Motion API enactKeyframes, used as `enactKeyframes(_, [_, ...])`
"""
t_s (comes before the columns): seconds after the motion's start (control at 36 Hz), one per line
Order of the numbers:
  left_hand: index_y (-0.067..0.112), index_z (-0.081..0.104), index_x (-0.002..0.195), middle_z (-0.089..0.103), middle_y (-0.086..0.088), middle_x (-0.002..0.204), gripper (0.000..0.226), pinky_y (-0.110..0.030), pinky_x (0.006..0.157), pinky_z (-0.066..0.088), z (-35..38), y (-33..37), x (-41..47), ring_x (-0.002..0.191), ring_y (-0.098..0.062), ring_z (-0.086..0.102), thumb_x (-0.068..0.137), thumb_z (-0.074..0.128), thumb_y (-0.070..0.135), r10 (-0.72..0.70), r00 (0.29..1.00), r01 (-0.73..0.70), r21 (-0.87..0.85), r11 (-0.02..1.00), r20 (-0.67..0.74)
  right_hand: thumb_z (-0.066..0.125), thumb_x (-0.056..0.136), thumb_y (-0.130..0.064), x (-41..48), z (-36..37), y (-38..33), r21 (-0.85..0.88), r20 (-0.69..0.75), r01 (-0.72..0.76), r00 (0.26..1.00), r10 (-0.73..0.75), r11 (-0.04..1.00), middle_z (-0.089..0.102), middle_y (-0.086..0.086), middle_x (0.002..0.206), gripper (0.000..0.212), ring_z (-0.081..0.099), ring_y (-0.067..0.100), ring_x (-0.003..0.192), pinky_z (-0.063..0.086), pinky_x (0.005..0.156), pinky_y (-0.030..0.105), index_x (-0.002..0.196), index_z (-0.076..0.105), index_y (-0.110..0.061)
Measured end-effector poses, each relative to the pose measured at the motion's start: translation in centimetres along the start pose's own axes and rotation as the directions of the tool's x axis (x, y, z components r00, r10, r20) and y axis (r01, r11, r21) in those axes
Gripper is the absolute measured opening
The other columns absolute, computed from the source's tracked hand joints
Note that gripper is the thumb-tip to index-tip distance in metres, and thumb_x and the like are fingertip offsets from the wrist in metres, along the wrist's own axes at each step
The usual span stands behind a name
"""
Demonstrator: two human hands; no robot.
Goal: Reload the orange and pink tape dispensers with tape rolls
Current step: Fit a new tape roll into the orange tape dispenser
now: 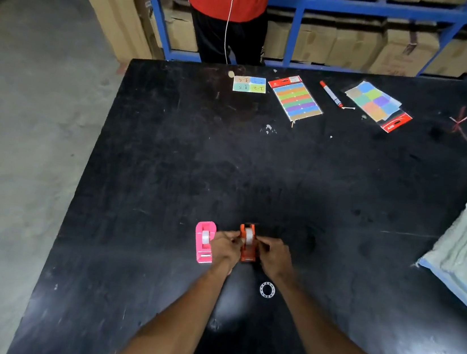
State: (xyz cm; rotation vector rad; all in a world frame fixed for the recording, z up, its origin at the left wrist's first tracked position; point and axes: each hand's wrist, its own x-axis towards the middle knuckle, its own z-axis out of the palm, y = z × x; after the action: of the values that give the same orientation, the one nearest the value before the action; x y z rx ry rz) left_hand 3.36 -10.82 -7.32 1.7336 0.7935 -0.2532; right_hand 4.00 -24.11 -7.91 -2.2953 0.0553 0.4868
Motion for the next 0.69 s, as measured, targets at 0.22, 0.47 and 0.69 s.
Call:
enactKeyframes(0.22, [-0.001, 0.076, 0.100, 0.076, -0.019, 0.101, 0.019, -0.025, 0.077, 0.055, -0.3, 0.1, 0.3, 0.091, -0.028, 0.073, 0.086, 0.063, -0.003, 0.022, 0.999, -0.019, 0.082, 0.996, -0.040, 0.062, 0.088, -0.034, 0.4, 0.4, 0.3, 0.049, -0.008, -0.026, 1.000, 0.027, 0.998, 0.078, 0.005, 0.096, 0.027, 0.074, 0.028, 0.087, 0.060, 0.075, 0.040, 0.114, 0.070, -0.036])
enactKeyframes(0.47, [-0.005, 0.071, 0.105, 0.071, -0.010, 0.099, 0.019, -0.020, 0.075, 0.045, -1.3, 0.3, -0.1, 0.087, -0.019, 0.063, 0.093, 0.058, 0.002, 0.080, 0.997, -0.081, 0.125, 0.989, 0.010, 0.053, 0.094, -0.039, 0.8, 0.5, 0.9, -0.028, -0.023, -0.058, 0.998, 0.057, 0.998, 0.077, 0.011, 0.096, 0.028, 0.072, 0.034, 0.092, 0.057, 0.077, 0.041, 0.101, 0.073, -0.021])
enactKeyframes(0.69, [0.019, 0.072, 0.074, 0.068, 0.005, 0.061, 0.036, -0.011, 0.057, 0.052, -6.7, 0.4, 0.9, 0.052, 0.002, 0.062, 0.087, 0.046, -0.002, 0.302, 0.952, -0.296, 0.099, 0.950, -0.051, 0.045, 0.099, -0.025, -1.1, -1.1, -2.4, -0.149, -0.277, 0.036, 0.958, -0.076, 0.988, 0.075, 0.012, 0.099, 0.022, 0.069, 0.038, 0.092, 0.055, 0.075, 0.046, 0.099, 0.065, -0.015])
